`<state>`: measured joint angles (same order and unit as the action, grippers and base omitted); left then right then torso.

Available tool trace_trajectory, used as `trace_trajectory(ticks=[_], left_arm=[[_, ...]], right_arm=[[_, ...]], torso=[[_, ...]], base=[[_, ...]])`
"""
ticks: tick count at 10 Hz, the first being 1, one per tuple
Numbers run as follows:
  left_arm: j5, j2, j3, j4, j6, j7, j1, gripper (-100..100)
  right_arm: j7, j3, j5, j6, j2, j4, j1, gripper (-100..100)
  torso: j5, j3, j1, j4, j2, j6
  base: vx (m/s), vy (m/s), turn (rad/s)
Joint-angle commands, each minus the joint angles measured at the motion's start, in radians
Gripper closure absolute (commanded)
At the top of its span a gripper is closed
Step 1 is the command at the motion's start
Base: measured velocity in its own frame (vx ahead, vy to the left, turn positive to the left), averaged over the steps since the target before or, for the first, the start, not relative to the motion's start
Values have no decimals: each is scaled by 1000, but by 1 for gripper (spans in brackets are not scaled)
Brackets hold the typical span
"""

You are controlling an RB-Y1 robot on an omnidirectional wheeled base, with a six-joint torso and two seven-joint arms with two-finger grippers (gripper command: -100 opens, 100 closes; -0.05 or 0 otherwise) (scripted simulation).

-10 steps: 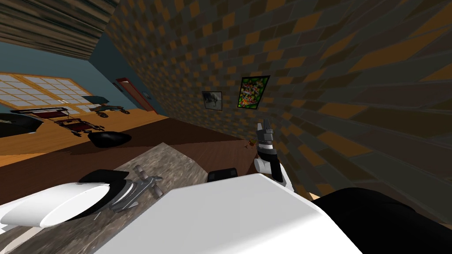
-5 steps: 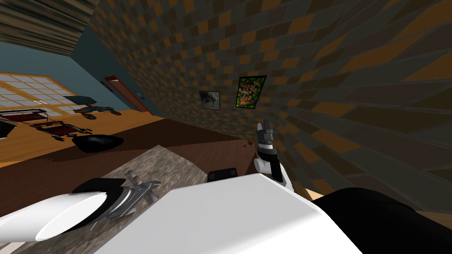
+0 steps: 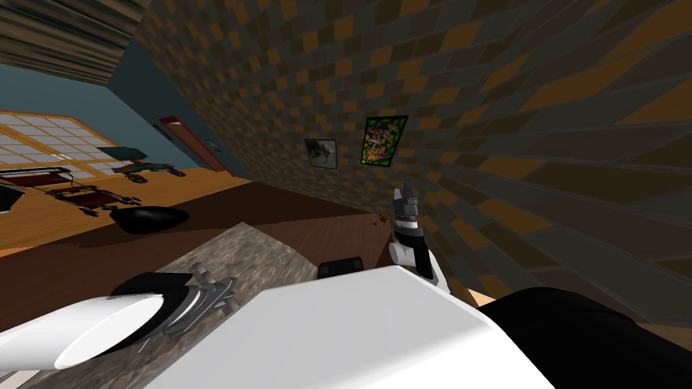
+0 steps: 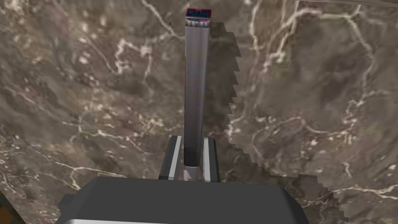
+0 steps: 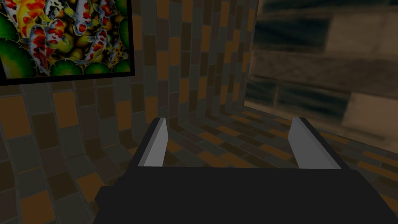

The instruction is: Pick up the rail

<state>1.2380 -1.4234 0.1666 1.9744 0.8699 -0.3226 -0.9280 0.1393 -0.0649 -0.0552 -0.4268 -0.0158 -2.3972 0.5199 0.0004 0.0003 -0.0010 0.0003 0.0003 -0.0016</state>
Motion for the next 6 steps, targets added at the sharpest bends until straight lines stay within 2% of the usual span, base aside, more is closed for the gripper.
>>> trace_trajectory(ticks=[1, 2, 4, 5, 6], left_arm=[[0, 0, 0, 0, 0, 0, 0, 0], [23, -30, 24, 16, 17, 11, 1, 100], [51, -68, 60, 40, 38, 22, -6, 100], [41, -56, 46, 32, 31, 19, -2, 100], [43, -58, 48, 33, 33, 20, -1, 0]], right_arm=[[0, 0, 0, 0, 0, 0, 0, 0], [0, 0, 0, 0, 0, 0, 0, 0], [0, 0, 0, 0, 0, 0, 0, 0], [0, 0, 0, 0, 0, 0, 0, 0], [0, 0, 0, 0, 0, 0, 0, 0]], torso=[[0, 0, 0, 0, 0, 0], [0, 0, 0, 0, 0, 0], [-1, 1, -1, 0, 1, -1], [-1, 1, -1, 0, 1, -1], [0, 0, -1, 0, 1, 0]], base=[[0, 0, 0], [-9, -1, 125], [-15, -2, 124], [-6, -2, 7], [0, 0, 0]])
